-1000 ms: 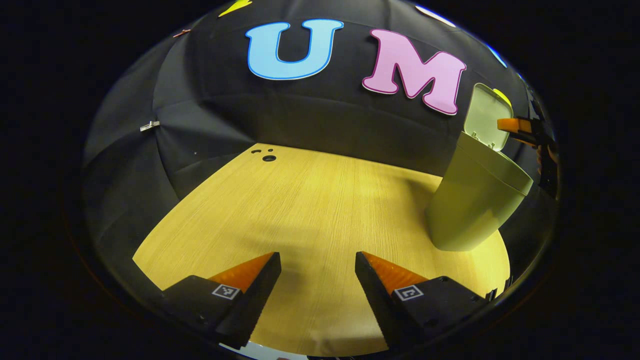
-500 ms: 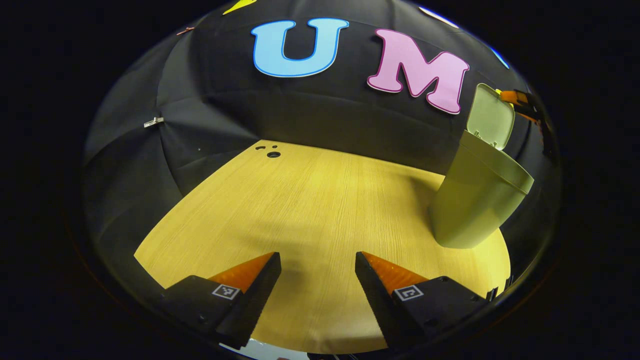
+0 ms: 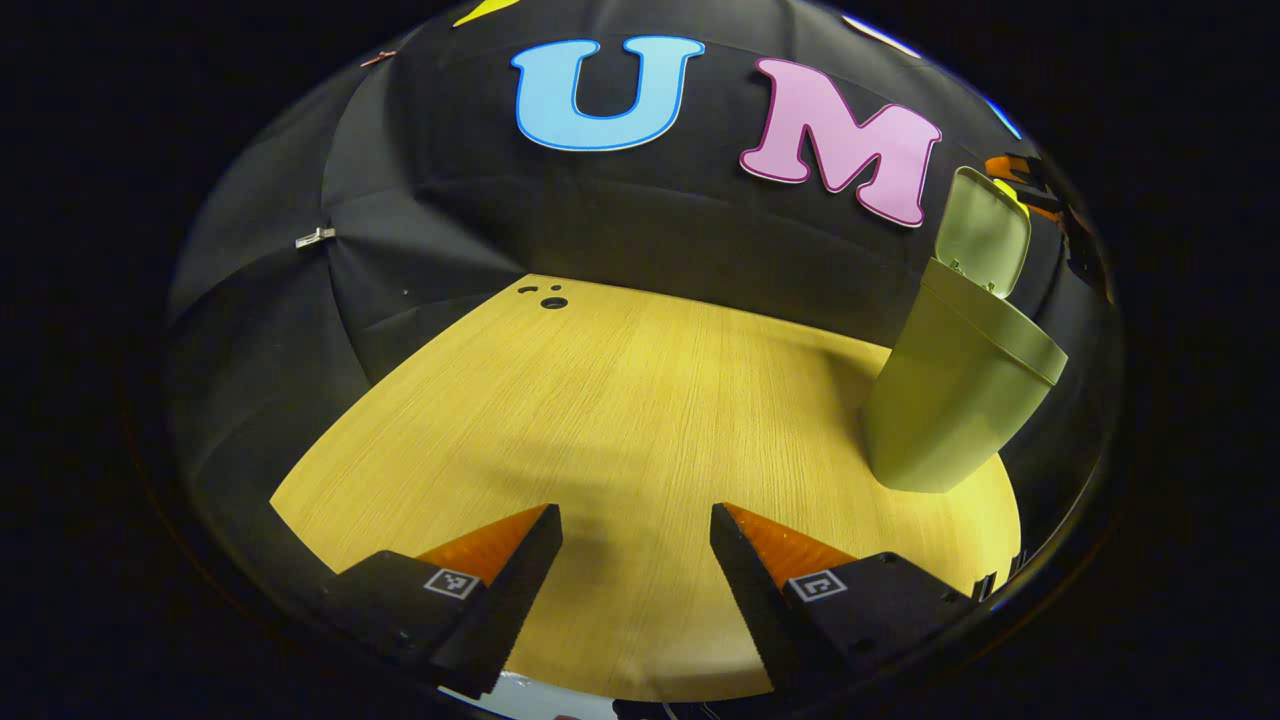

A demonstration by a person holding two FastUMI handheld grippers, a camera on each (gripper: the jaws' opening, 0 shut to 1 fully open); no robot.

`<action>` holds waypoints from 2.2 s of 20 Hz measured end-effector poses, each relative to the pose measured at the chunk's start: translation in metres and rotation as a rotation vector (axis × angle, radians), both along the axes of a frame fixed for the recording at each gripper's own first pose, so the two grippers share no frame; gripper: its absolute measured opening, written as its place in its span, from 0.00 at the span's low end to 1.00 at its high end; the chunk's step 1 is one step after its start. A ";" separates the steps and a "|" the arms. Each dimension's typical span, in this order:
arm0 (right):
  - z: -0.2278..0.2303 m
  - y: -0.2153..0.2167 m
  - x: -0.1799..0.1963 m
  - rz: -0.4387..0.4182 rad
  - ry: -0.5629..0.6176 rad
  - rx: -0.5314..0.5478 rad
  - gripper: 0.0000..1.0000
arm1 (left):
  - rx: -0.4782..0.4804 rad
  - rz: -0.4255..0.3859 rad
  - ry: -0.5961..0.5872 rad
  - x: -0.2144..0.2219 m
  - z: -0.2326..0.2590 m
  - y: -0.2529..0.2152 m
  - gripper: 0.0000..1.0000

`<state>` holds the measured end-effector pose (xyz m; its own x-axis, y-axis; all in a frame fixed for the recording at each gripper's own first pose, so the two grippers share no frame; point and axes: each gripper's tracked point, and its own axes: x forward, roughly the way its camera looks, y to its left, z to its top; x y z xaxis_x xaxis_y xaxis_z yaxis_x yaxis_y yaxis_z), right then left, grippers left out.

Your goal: Press the lid of the desktop garbage bin to open it, pick up the crumpled paper on the desktop and throw it into the bin, then pick up the pop can on the desktop and drop it into the bin, and finally close the garbage bin lid.

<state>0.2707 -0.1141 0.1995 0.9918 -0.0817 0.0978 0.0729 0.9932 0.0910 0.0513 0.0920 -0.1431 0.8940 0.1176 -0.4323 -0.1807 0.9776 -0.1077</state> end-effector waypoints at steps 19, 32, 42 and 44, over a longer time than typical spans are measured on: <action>-0.015 -0.011 0.010 -0.047 0.056 -0.006 0.94 | -0.018 0.041 0.017 -0.023 -0.013 0.011 0.95; -0.113 0.012 -0.068 0.007 0.214 0.005 0.95 | 0.022 -0.103 0.024 -0.004 -0.012 -0.012 0.95; -0.197 0.015 -0.090 -0.014 0.360 0.028 0.95 | 0.059 -0.173 0.051 -0.009 -0.018 -0.019 0.95; -0.197 0.016 -0.091 -0.018 0.355 0.027 0.95 | 0.053 -0.175 0.051 -0.009 -0.019 -0.019 0.95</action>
<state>0.1796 -0.0976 0.0023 0.9619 -0.0971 -0.2556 0.1220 0.9890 0.0835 0.0419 0.0734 -0.1622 0.8800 -0.0140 -0.4748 -0.0110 0.9987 -0.0499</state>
